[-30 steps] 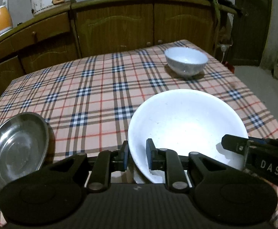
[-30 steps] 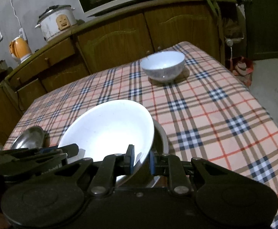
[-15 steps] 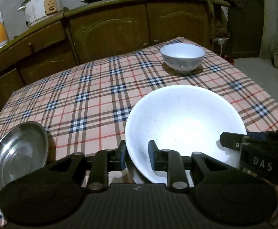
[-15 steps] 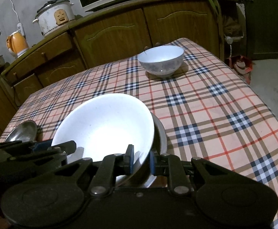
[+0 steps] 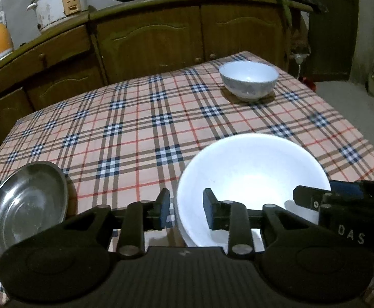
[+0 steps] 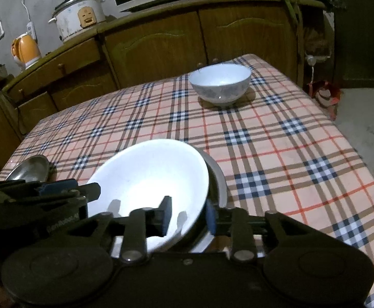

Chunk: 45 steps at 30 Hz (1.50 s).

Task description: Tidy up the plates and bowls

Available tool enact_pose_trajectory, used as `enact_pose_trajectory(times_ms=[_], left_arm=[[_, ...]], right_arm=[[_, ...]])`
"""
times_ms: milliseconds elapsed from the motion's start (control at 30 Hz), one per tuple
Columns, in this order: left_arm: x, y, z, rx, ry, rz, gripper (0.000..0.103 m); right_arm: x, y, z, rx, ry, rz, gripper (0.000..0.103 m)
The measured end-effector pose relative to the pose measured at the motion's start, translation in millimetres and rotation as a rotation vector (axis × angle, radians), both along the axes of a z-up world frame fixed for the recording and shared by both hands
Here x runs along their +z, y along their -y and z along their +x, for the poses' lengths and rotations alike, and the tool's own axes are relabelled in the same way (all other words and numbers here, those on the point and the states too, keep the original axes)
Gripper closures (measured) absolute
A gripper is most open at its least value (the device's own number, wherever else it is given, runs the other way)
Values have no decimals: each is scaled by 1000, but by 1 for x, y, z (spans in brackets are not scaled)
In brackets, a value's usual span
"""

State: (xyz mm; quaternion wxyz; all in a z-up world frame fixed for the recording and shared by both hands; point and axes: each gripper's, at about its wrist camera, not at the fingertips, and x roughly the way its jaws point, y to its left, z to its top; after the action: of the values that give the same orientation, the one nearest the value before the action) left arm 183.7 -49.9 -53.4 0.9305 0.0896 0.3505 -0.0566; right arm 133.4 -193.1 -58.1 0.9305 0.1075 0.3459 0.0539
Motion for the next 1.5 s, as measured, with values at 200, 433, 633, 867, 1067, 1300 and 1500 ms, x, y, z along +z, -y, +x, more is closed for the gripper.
enact_pose_trajectory(times_ms=[200, 433, 633, 867, 1067, 1300, 1500], left_arm=[[13, -5, 3, 18, 1, -55, 61], [29, -4, 7, 15, 7, -98, 52], [40, 1, 18, 14, 14, -106, 49], [47, 7, 36, 8, 22, -99, 46], [48, 14, 56, 5, 12, -101, 42], [50, 18, 89, 2, -3, -114, 36], [50, 26, 130, -15, -7, -130, 30]], right_arm=[[21, 5, -5, -31, 87, -63, 36], [38, 28, 2, -59, 119, 6, 36], [50, 45, 12, -80, 142, 14, 32], [60, 63, 27, -90, 170, 7, 30], [60, 76, 42, -99, 177, 7, 28], [54, 94, 74, -121, 159, 51, 27], [48, 110, 117, -133, 137, 87, 27]])
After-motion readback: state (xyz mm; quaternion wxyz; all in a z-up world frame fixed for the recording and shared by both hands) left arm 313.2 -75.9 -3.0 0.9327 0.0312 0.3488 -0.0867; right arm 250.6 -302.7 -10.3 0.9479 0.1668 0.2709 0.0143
